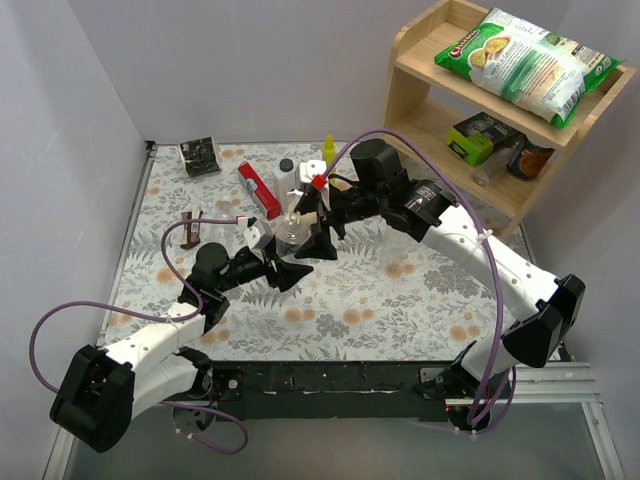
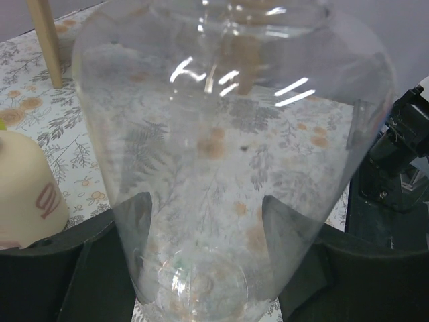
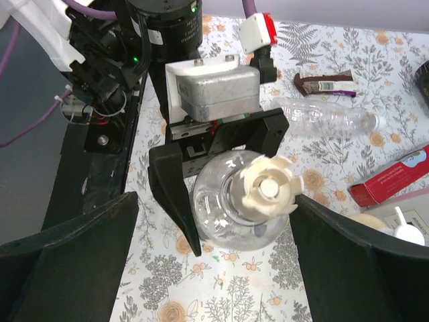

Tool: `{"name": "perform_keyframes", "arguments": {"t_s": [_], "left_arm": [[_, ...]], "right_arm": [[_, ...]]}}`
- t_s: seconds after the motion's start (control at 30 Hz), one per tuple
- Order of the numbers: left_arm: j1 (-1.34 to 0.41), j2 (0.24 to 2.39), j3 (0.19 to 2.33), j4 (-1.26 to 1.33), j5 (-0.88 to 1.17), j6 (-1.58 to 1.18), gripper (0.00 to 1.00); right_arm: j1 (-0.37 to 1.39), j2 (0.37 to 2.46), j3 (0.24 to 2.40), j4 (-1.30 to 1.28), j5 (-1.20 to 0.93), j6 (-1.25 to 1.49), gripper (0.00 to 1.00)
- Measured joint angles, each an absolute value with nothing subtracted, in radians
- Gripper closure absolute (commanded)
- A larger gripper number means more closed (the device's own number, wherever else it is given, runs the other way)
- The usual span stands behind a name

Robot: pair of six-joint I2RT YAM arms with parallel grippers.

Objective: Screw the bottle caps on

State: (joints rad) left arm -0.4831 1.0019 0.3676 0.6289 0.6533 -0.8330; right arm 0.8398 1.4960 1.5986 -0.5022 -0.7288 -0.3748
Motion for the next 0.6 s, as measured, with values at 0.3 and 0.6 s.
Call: {"name": "perform_keyframes", "arguments": {"t_s": [0.3,0.6], "left_arm": [[-0.449,0.997,0.368,0.650,0.609,-0.846,1.00],[-0.446,0.989,0.376,0.601,0.639,-0.818,1.00]], "right_arm": [[0.846,1.465,1.599,-0.618,-0.708,-0.408,0.05],[0.720,1.491,1.663,-0.627,-0.734,-0.313,0.02]]}}
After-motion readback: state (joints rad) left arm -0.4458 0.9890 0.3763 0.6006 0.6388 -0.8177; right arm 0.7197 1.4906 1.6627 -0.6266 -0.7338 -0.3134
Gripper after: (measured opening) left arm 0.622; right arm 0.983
